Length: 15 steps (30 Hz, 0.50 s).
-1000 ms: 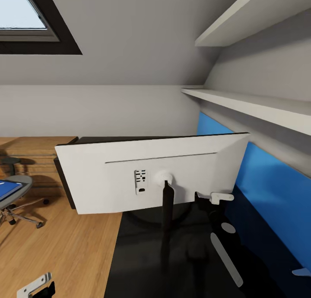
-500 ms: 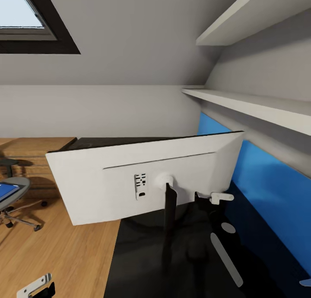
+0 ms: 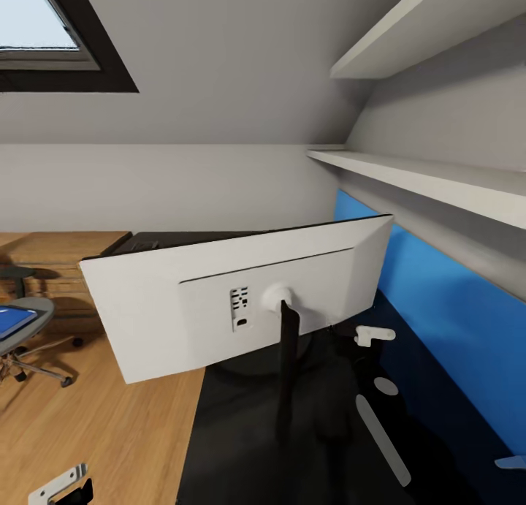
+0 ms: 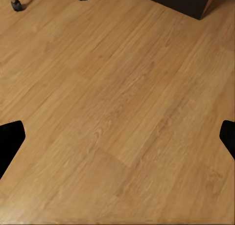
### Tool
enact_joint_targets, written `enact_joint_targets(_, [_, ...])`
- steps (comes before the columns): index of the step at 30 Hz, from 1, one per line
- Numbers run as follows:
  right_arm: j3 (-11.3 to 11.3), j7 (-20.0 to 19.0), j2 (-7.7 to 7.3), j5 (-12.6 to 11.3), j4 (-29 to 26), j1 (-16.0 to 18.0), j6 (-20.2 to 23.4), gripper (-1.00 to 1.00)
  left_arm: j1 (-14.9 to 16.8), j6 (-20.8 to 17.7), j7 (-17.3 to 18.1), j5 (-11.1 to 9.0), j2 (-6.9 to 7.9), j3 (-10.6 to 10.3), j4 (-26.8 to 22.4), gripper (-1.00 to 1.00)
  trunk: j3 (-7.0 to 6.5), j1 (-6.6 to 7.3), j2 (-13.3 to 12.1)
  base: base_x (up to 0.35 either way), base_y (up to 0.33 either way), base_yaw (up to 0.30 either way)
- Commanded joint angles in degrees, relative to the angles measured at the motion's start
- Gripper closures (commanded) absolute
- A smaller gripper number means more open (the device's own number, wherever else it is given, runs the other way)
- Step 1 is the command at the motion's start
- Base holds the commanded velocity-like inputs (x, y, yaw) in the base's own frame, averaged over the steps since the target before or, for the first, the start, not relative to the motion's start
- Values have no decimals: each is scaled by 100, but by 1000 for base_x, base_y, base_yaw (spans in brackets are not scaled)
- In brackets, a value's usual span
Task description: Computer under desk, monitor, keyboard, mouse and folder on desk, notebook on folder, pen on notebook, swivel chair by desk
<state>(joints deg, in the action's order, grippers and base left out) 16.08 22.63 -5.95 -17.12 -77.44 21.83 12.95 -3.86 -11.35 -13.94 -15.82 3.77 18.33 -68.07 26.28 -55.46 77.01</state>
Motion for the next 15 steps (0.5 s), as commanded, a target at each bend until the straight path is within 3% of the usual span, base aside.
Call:
enact_joint_targets(1, [21, 51, -6, -37, -8, 6, 22, -100, -2, -25, -30, -52, 4, -6, -14, -100, 5, 3, 4, -326, 0, 0])
enact_joint_targets(5, [69, 56, 3, -37, 1, 6, 17, -100, -1, -25, -32, -59, 4, -7, -14, -100, 5, 3, 4, -330, 0, 0])
enact_joint_targets(15, [505, 62, 6, -37, 26, 6, 15, -100, -1, -25, -38, -61, 9, -13, 81, -100, 5, 3, 4, -327, 45, 0])
